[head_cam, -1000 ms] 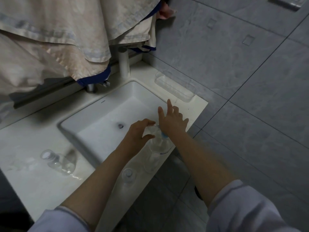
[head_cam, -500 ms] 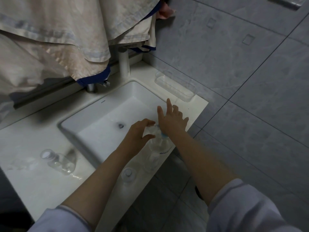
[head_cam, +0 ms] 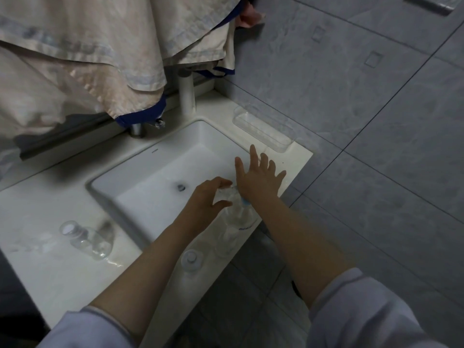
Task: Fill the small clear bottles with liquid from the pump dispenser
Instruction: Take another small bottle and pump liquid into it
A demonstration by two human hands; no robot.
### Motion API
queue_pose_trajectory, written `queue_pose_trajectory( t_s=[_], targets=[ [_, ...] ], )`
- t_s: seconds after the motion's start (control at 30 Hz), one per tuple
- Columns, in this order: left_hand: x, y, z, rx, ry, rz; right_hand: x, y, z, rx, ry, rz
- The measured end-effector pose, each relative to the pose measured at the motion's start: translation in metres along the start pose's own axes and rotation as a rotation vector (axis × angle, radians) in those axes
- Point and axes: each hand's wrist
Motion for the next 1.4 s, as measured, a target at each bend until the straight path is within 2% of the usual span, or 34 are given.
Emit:
queue_pose_trajectory(
  t_s=[0.13,0.27,0.6,0.73,1.1,1.23,1.4],
  targets=[
    [0.003,-0.001,0.002,-0.022,-0.005,0.019,-0.002,-0.002,0.003,-0.005,-0.007,0.014],
    [0.006,-0.004,0.002,-0.008,-0.008,0.027,-0.004,-0.005,0.004,0.059,-0.035,0.026],
    [0.002,-0.002,-0.001,-0.007,-0.008,0.003,-0.001,0.001,0.004,-0.032,0.033,0.042],
    [0.003,-0.003,0.002,0.0,0.007,0.01,-0.002,-0.005,0.007,0.025,-0.008,0.08],
    [0.006,-0.005,0.001,-0.065,-0.002,0.027,-0.002,-0.004,0.004,-0.094,0.052,0.043],
    [0.012,-0.009,0.003,-0.092,-0.033,0.003,-0.003,-0.01,0.006,-0.014,-0.005,0.048],
    [0.006,-0.006,0.001,-0.088,-0.032,-0.004,-0.001,-0.003,0.002,-0.028,0.053,0.058]
  ],
)
Point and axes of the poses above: each hand's wrist, its own z-axis towards the middle knuckle, its own y-axis out of the palm, x = y × z, and after that the axes turned 6 degrees about z, right-handed
